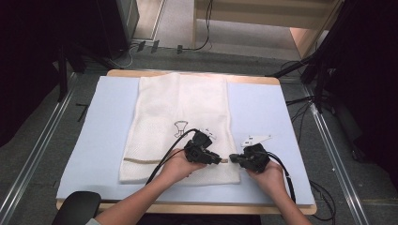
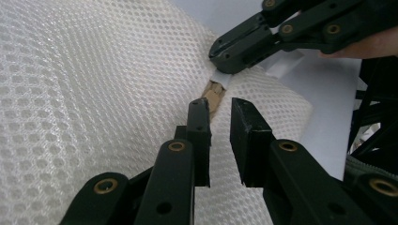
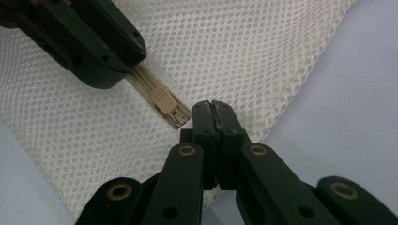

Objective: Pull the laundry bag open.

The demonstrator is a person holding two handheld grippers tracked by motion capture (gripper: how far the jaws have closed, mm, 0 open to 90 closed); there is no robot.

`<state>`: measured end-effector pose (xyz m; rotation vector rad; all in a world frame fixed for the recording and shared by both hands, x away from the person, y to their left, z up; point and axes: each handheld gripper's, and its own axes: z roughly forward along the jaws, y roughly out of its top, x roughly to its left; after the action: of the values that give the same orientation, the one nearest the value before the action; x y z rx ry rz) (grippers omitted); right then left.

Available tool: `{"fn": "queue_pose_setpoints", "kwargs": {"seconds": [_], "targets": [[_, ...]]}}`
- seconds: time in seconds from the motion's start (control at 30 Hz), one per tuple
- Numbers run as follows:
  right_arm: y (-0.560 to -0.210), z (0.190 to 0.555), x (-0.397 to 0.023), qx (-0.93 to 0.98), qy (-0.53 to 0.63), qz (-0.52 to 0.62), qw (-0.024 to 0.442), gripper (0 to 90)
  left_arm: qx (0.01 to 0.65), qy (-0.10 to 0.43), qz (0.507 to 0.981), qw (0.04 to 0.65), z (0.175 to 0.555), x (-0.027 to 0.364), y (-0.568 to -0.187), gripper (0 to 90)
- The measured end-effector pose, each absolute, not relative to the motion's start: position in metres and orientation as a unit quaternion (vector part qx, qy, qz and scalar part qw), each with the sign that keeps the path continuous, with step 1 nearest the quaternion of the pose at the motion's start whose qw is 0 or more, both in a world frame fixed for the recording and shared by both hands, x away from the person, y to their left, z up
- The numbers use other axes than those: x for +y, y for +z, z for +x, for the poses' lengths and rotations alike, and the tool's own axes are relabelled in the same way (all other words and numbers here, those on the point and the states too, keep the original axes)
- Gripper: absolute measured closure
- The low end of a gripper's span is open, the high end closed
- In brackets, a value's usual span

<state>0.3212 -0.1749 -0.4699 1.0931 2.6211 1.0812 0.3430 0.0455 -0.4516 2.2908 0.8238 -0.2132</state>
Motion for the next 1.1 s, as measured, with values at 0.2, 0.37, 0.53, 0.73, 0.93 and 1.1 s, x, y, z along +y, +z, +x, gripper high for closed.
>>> {"fn": "queue_pose_setpoints", "kwargs": {"seconds": [0.2, 0.37, 0.53, 0.73, 0.93, 1.1], "targets": [[-0.47, 0.321, -0.175, 0.862, 0.356, 0.357, 0.054, 90.0, 0.318, -0.087, 0.882, 0.338, 0.345, 0.04, -0.461, 79.7], [-0.47, 0.321, -0.174, 0.863, 0.355, 0.355, 0.056, 90.0, 0.321, -0.095, 0.877, 0.346, 0.346, 0.032, -0.465, 80.2], [-0.47, 0.32, -0.174, 0.863, 0.353, 0.357, 0.057, 90.0, 0.325, -0.093, 0.874, 0.348, 0.346, 0.027, -0.467, 81.9], [-0.47, 0.32, -0.174, 0.863, 0.354, 0.357, 0.058, 90.0, 0.323, -0.089, 0.876, 0.348, 0.346, 0.024, -0.468, 84.7], [-0.471, 0.319, -0.174, 0.865, 0.357, 0.348, 0.064, 90.0, 0.332, -0.107, 0.87, 0.349, 0.349, 0.024, -0.469, 88.7], [-0.471, 0.318, -0.173, 0.865, 0.354, 0.348, 0.069, 90.0, 0.334, -0.126, 0.869, 0.343, 0.353, 0.029, -0.467, 89.0]]}}
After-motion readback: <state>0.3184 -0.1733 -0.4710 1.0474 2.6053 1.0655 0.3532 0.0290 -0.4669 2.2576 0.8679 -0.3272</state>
